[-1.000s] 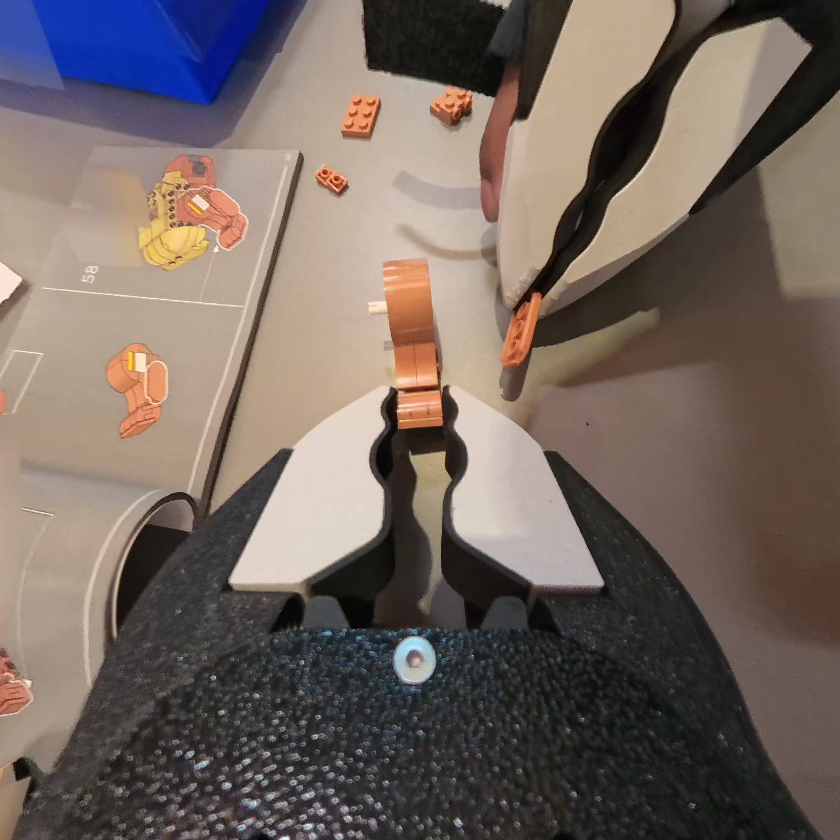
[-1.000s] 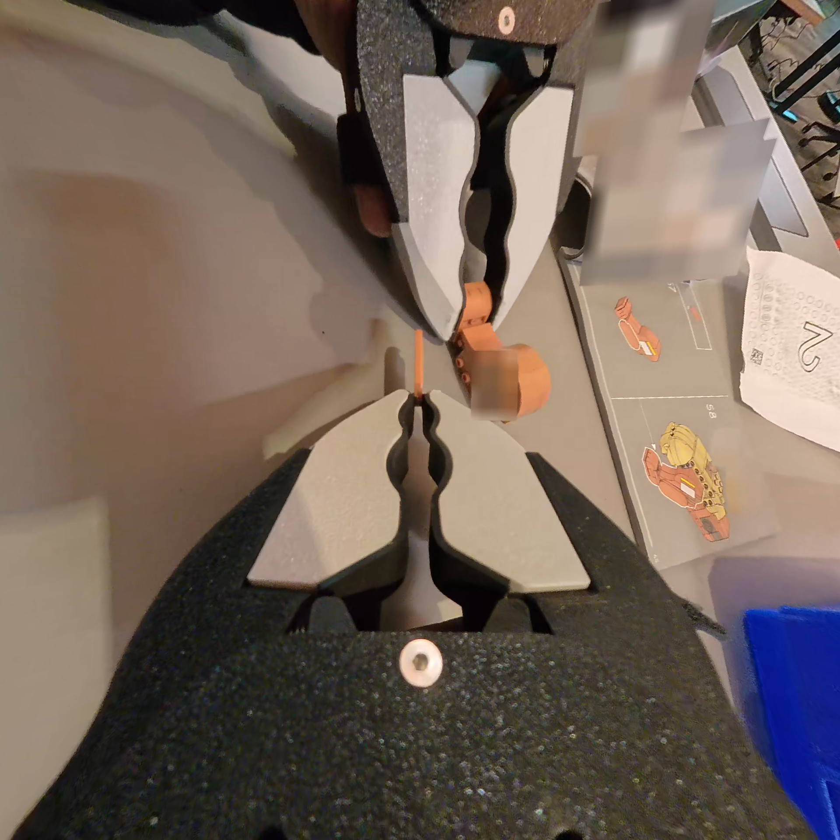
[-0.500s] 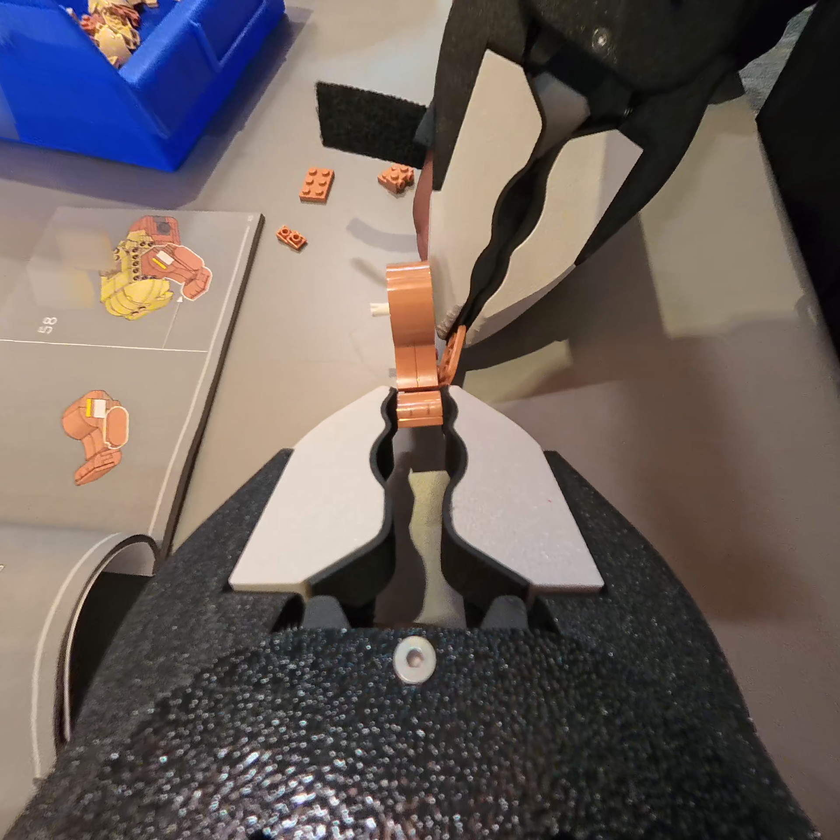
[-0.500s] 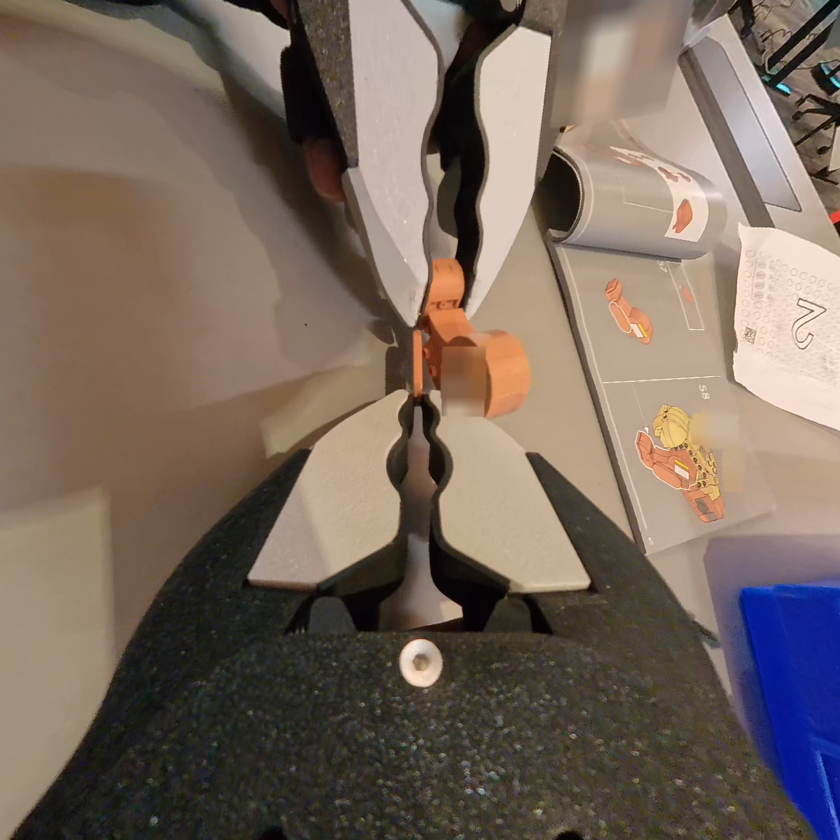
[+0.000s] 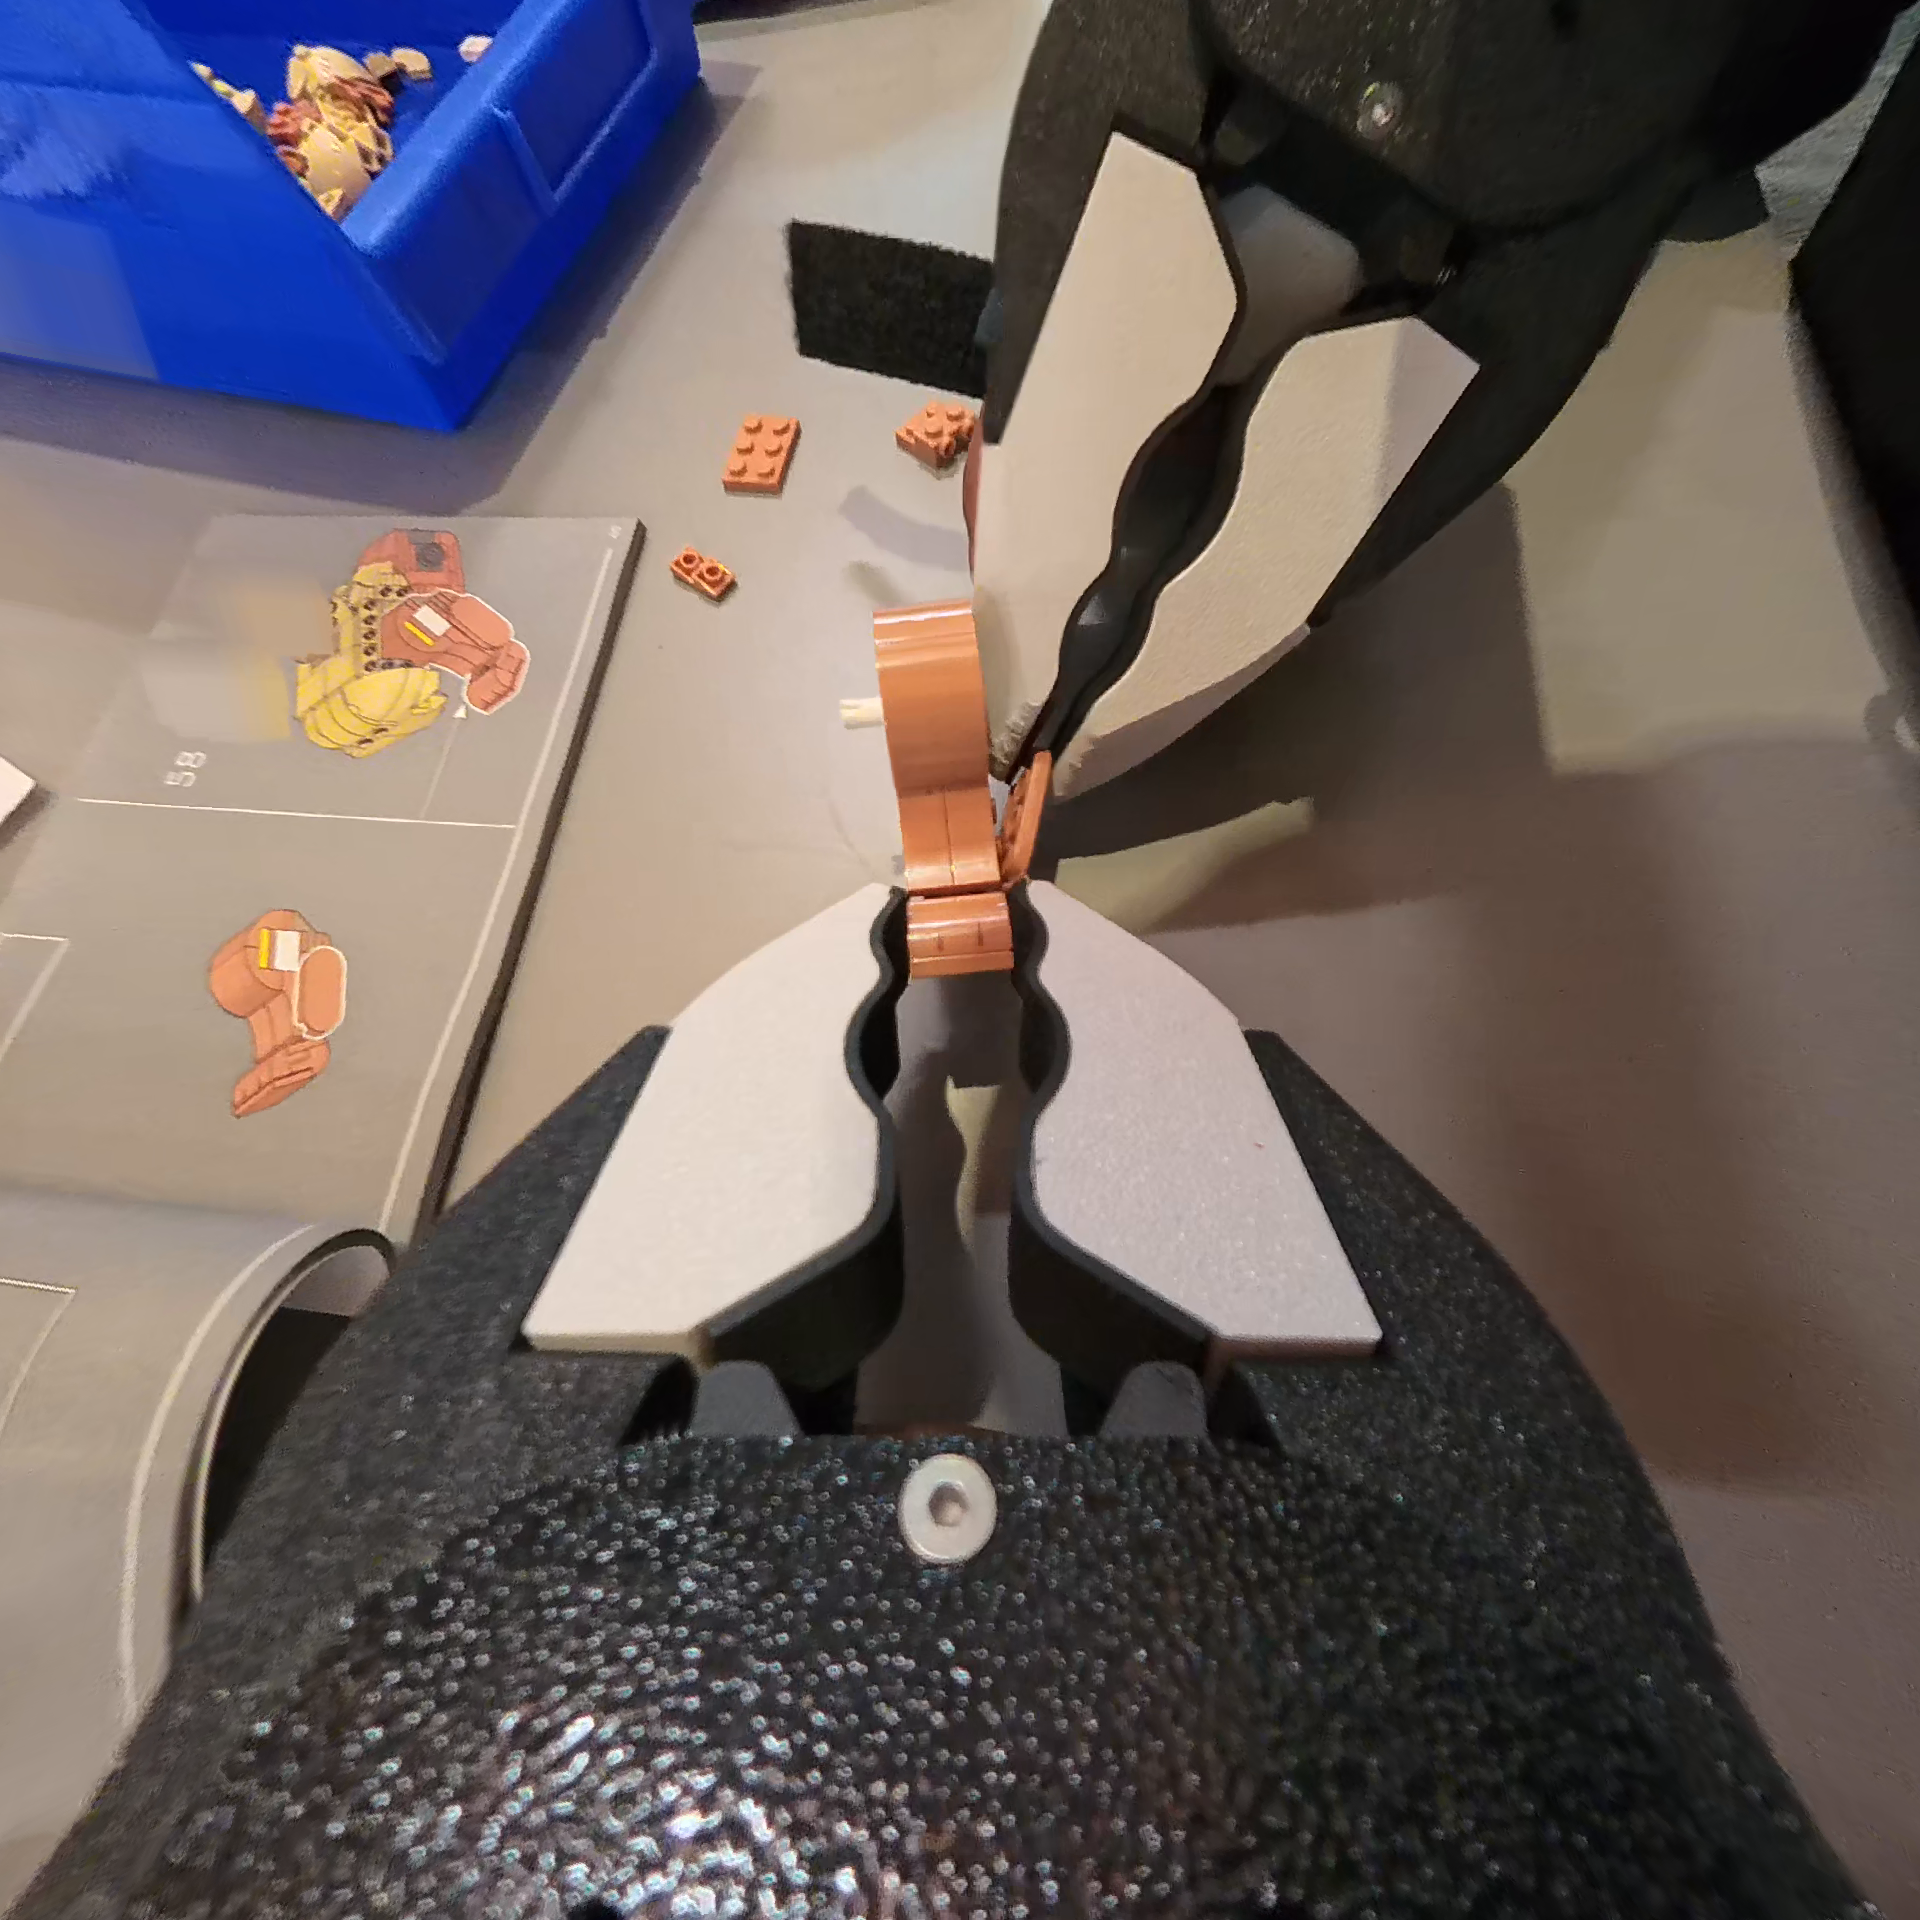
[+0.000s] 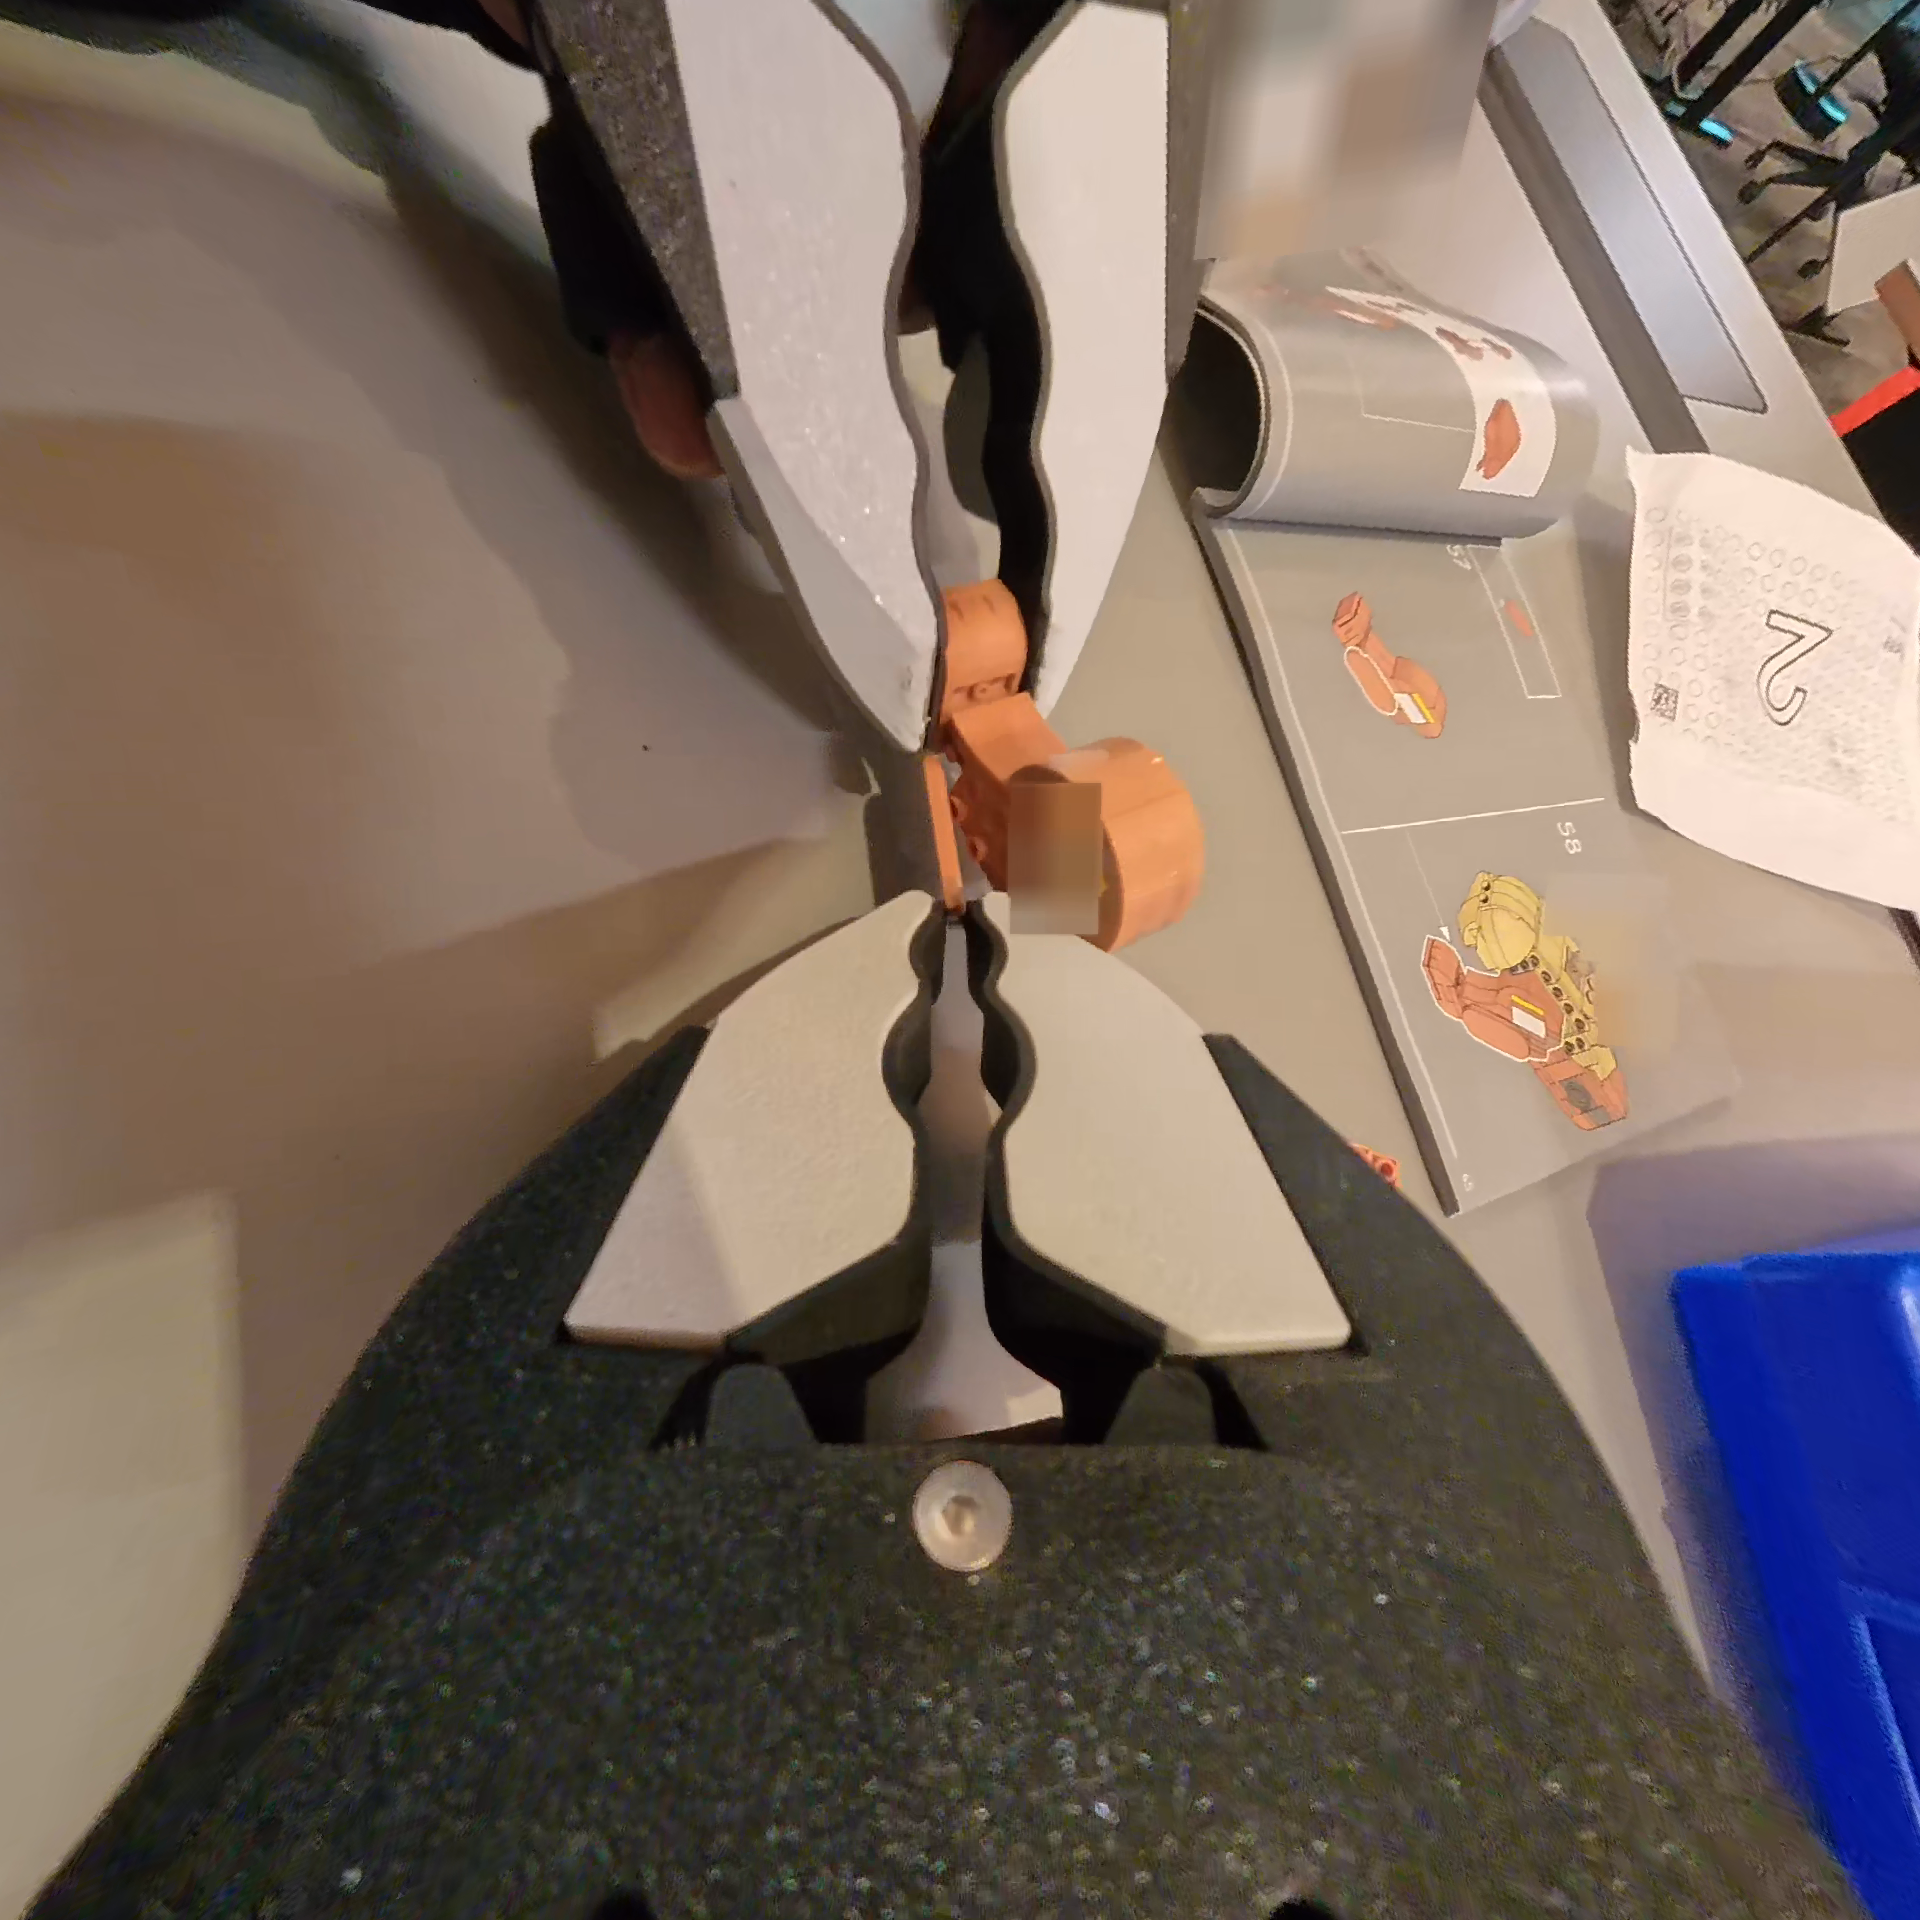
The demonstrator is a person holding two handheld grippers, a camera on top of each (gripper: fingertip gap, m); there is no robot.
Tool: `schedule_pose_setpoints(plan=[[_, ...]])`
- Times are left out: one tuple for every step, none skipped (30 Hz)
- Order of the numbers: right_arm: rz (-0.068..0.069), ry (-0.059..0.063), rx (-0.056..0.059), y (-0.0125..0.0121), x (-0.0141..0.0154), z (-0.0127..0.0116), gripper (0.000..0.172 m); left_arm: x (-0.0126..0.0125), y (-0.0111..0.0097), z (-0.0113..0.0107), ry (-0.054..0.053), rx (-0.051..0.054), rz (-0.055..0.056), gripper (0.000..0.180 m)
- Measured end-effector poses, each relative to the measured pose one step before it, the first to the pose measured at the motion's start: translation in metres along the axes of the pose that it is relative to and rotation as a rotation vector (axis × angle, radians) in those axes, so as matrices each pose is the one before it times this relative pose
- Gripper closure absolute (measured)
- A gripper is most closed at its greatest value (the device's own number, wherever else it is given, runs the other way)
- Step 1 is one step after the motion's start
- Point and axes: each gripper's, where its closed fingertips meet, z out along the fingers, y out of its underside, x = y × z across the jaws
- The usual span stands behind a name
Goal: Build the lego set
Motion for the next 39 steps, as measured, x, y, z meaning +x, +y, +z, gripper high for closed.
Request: schedule_pose_setpoints(plan=[[0.006, 0.005, -0.0014, 0.00021, 0.00101, -0.00001, 0.168, -0.00055, -0.00057, -0.00004, -0.0073, 0.0005, 0.0027, 0.163], [0.0064, 0.005, -0.0001, 0.00013, 0.00103, 0.0, 0.168, -0.00077, -0.00058, -0.00005, -0.0072, 0.0011, 0.0009, 0.163], [0.0052, 0.0027, 0.0001, -0.00006, 0.00068, -0.00004, 0.168, -0.00046, -0.00035, 0.00003, -0.0053, 0.0006, 0.0004, 0.163], [0.0027, 0.001, -0.0011, 0.00017, 0.00027, 0.00007, 0.168, -0.00032, 0.00009, 0.00017, -0.0036, -0.0016, 0.0018, 0.163], [0.0007, 0.0013, -0.0017, 0.00019, 0.00027, 0.00017, 0.168, -0.00027, 0.00027, 0.00026, -0.0037, -0.0019, 0.0032, 0.163], [-0.0002, 0.0019, -0.0018, 0.00023, 0.00017, 0.00016, 0.168, -0.00012, 0.00053, 0.00039, -0.0028, -0.0033, 0.0029, 0.163], [-0.0009, 0.0023, -0.0014, 0.00018, 0.00014, 0.00011, 0.168, -0.00007, 0.00029, 0.00041, -0.0027, -0.0021, 0.0024, 0.163], [-0.0011, 0.0021, 0.0003, -0.00012, 0.00018, 0.00002, 0.168, -0.00001, 0.00013, 0.00032, -0.0013, -0.0004, 0.001, 0.163], [-0.0009, 0.0023, 0.0015, -0.00018, 0.00013, -0.00005, 0.168, -0.00004, 0.00004, 0.00025, -0.0004, 0.0003, 0.0001, 0.163], [-0.0008, 0.0022, 0.0012, -0.00014, 0.0001, -0.00007, 0.168, -0.00011, -0.00013, 0.00002, -0.0001, 0.0018, -0.0006, 0.163], [-0.0013, 0.0003, 0.0007, -0.00013, -0.00007, -0.00003, 0.168, -0.00009, -0.00019, 0.00005, -0.0001, 0.0023, -0.0007, 0.163], [-0.003, -0.0015, 0.0013, -0.00017, -0.00043, 0.0, 0.168, 0.00019, 0.00006, 0.00035, 0.0015, 0.0008, 0.0005, 0.163], [-0.0057, -0.0018, 0.0021, -0.00024, -0.00075, -0.00011, 0.168, 0.00036, 0.00046, 0.00037, 0.0015, -0.002, 0.0021, 0.163], [-0.008, -0.0008, 0.0017, -0.00016, -0.0007, -0.00016, 0.168, 0.00023, 0.00094, 0.0006, 0.0004, -0.0045, 0.0055, 0.163], [-0.0086, 0.0002, 0.0012, -0.00008, -0.00066, -0.00013, 0.168, 0.00019, 0.00071, 0.00046, -0.0007, -0.0039, 0.0067, 0.163], [-0.0062, -0.0003, 0.001, 0.00001, -0.00059, -0.00021, 0.168, 0.00045, 0.00046, 0.00031, 0.0018, -0.002, 0.0046, 0.163], [-0.0021, -0.0017, 0.0017, -0.00019, -0.00033, -0.00025, 0.168, 0.00041, 0.00034, 0.00013, 0.0036, -0.0008, 0.0014, 0.163], [0.0021, -0.0025, 0.0031, -0.00033, -0.00019, -0.00021, 0.168, 0.00036, 0.00022, -0.00014, 0.0038, 0.0004, 0.0003, 0.163], [0.0057, -0.0029, 0.0034, -0.00028, 0.00013, -0.00025, 0.168, 0.00024, 0.0001, -0.00006, 0.0033, 0.0014, -0.0008, 0.163], [0.0066, -0.0027, 0.0028, -0.00033, 0.00027, -0.00019, 0.168, -0.00017, -0.00005, -0.00009, 0.0015, 0.0025, -0.0015, 0.163], [0.0057, -0.0021, 0.0018, -0.00006, 0.00023, -0.00022, 0.168, 0.00002, -0.0001, 0.00003, 0.002, 0.0018, -0.0024, 0.163], [0.0042, -0.0011, 0.0014, -0.00003, 0.00026, -0.00019, 0.168, 0.00003, 0.00003, 0.00005, 0.0011, 0.0013, -0.002, 0.163], [0.0025, -0.0004, 0.0013, -0.00009, 0.00017, -0.00012, 0.168, -0.00008, -0.0001, 0.00007, 0.0001, 0.0009, -0.0006, 0.163], [0.0014, -0.0001, 0.0011, -0.00007, 0.00007, -0.00007, 0.168, -0.00003, -0.00019, -0.00007, -0.0003, 0.0015, -0.0001, 0.163], [0.0012, -0.0001, 0.0006, -0.00002, 0.00009, -0.0001, 0.168, 0.00003, -0.0002, 0.00001, 0.0001, 0.001, -0.0004, 0.163], [0.0013, -0.0003, 0.0, 0.00009, 0.00005, -0.00001, 0.168, -0.00006, -0.00014, -0.00008, 0.0002, 0.0012, -0.0009, 0.163], [0.0023, -0.0006, 0.0004, 0.00001, 0.00006, -0.00005, 0.168, 0.00001, -0.00031, -0.00009, 0.0004, 0.0019, -0.0016, 0.163], [0.0044, -0.0011, 0.0012, -0.00012, 0.00029, -0.00004, 0.168, -0.00007, -0.00014, -0.00009, 0.0015, 0.0019, -0.003, 0.163], [0.0068, -0.0016, 0.0019, -0.00011, 0.00033, -0.00015, 0.168, -0.00008, -0.00043, -0.00016, 0.0015, 0.0033, -0.0043, 0.163], [0.0092, -0.0027, 0.0024, -0.00025, 0.00039, -0.00017, 0.168, -0.00012, -0.00068, -0.0003, 0.0016, 0.0047, -0.0056, 0.163], [0.0115, -0.0039, 0.0036, -0.00034, 0.00045, -0.00031, 0.168, -0.00021, -0.00069, -0.00034, 0.0019, 0.0056, -0.0077, 0.163], [0.0159, -0.0051, 0.0035, -0.00036, 0.00044, -0.00025, 0.168, -0.00028, -0.00078, -0.00038, 0.0011, 0.0052, -0.0073, 0.163], [0.0184, -0.0057, 0.0031, -0.00027, 0.00037, -0.00031, 0.168, -0.00032, -0.00077, -0.0003, -0.0002, 0.0055, -0.0049, 0.163], [0.0163, -0.0044, 0.0041, -0.00038, 0.00054, -0.0004, 0.168, -0.00026, -0.00086, -0.0002, -0.001, 0.0053, -0.0036, 0.163], [0.0142, -0.0028, 0.0039, -0.00039, 0.00069, -0.00035, 0.168, -0.0002, -0.0007, -0.00016, -0.0017, 0.0042, -0.0025, 0.163], [0.0121, -0.001, 0.0034, -0.00037, 0.00064, -0.00038, 0.168, -0.00024, -0.00047, -0.00015, -0.002, 0.0027, -0.0014, 0.163], [0.0101, 0.0009, 0.0031, -0.00045, 0.00054, -0.0003, 0.168, -0.00034, -0.00044, 0.00001, -0.0024, 0.0025, -0.0007, 0.163], [0.0079, 0.0014, 0.0029, -0.00053, 0.00048, -0.00029, 0.168, -0.00038, -0.00044, -0.00018, -0.0031, 0.0023, 0.0004, 0.163], [0.0052, 0.0023, 0.0022, -0.00037, 0.00035, -0.00027, 0.168, -0.00013, -0.00036, -0.00024, -0.0022, 0.0015, 0.0025, 0.163]])
